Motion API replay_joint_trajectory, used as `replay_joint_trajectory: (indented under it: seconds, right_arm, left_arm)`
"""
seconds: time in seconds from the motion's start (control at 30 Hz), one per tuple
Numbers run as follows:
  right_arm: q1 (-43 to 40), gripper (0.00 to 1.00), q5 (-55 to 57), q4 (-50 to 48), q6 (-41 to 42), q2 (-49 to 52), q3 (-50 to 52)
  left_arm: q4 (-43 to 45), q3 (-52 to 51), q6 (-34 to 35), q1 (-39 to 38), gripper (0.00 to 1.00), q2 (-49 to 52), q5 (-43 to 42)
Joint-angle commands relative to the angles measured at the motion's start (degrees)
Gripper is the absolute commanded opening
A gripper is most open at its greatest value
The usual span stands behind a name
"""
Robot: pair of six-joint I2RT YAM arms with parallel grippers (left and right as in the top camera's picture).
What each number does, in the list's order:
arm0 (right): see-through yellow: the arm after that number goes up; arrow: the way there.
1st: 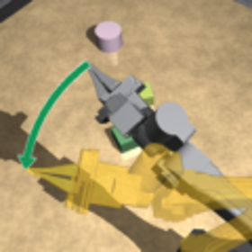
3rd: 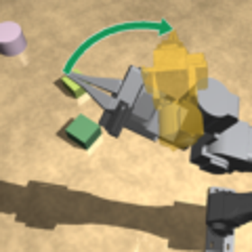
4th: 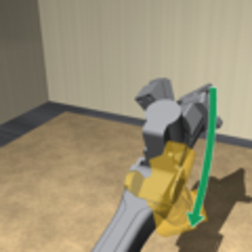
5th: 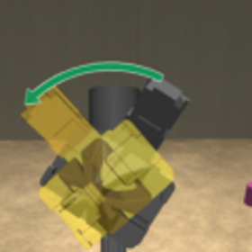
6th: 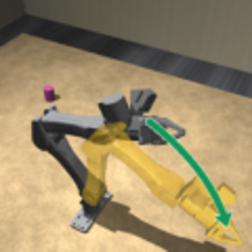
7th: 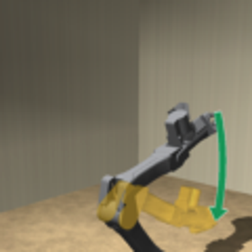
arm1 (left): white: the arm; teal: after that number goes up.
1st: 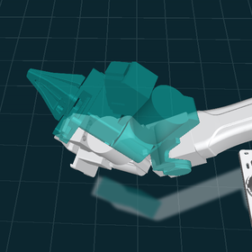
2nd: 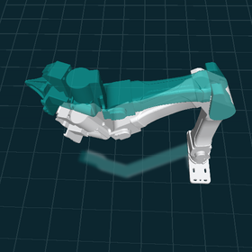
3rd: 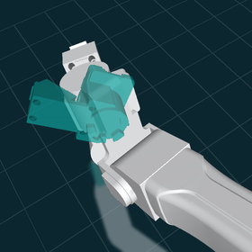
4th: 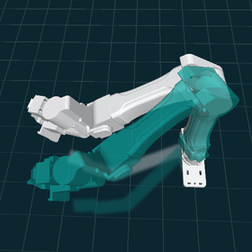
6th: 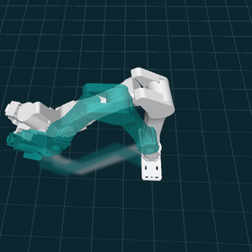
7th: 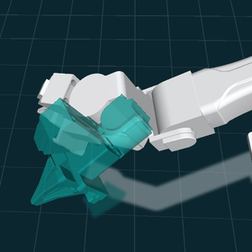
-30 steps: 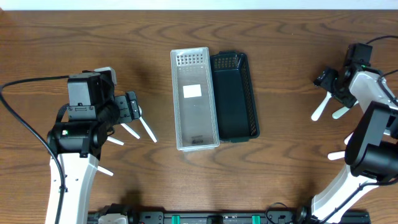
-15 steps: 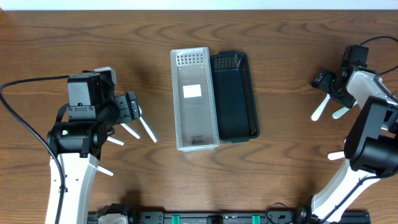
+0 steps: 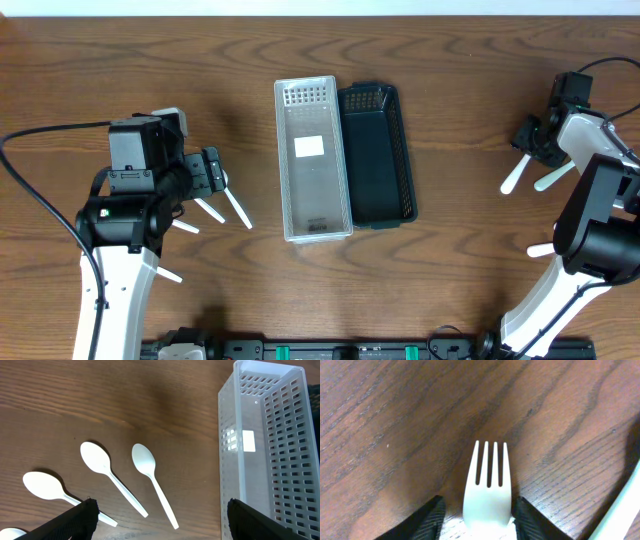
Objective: Pack container
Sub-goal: 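Carry the fork into the dark green basket and release it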
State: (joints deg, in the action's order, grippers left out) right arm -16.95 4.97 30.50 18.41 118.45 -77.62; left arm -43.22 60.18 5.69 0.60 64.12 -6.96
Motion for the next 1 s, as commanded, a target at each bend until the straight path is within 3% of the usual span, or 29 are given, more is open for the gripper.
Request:
replay_joint_trajectory:
  seconds: [0.0,0.3,0.6,0.97]
  right_arm:
    - [-0.3,0.45,-0.9,0.4,0.2,1.7,-0.3]
    - [-0.3,0.43,-0.9,0.0,0.1,1.7,-0.3]
    - [-0.3,0.34,-0.9,-1.2,0.1,1.7,-0.3]
    - [-0.3,0.14,-0.5,-1.8,0.1,1.7,-0.3]
  left_arm:
    - [-0.4,1.4,-0.7,0.0,0.84,-0.1,-0.1]
    - [-0.5,1.4,-0.7,0.0,0.84,-0.1,-0.1]
    - [-1.6,1.4,-0.7,0.0,0.84,-0.1,-0.1]
    - [-1.7,1.4,-0.7,0.0,0.84,-0.1,-0.1]
